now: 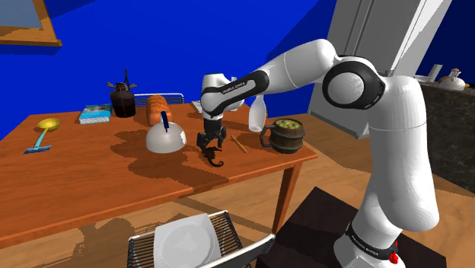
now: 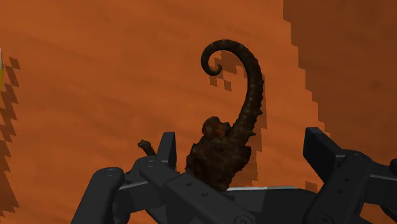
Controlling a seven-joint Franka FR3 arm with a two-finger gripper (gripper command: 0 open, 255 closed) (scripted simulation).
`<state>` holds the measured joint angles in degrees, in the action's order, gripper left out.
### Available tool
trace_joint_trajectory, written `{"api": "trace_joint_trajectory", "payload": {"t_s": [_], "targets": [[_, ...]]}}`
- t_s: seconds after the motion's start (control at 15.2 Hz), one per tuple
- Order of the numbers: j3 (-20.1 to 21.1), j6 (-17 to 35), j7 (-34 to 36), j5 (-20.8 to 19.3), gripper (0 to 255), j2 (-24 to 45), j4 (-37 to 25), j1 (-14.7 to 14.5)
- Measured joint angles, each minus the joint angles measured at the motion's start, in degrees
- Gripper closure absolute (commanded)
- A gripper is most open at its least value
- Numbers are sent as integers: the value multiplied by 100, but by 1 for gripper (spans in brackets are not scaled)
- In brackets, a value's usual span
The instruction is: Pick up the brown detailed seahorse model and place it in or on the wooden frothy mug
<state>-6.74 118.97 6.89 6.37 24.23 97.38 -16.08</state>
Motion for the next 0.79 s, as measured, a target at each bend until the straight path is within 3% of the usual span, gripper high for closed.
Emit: {"api": "trace_joint_trajectory", "payload": {"t_s": [0.4,0.79], "targets": [[-1,384,109,40,0,233,153,-19],[1,418,111,44,0,249,168,-20]]}}
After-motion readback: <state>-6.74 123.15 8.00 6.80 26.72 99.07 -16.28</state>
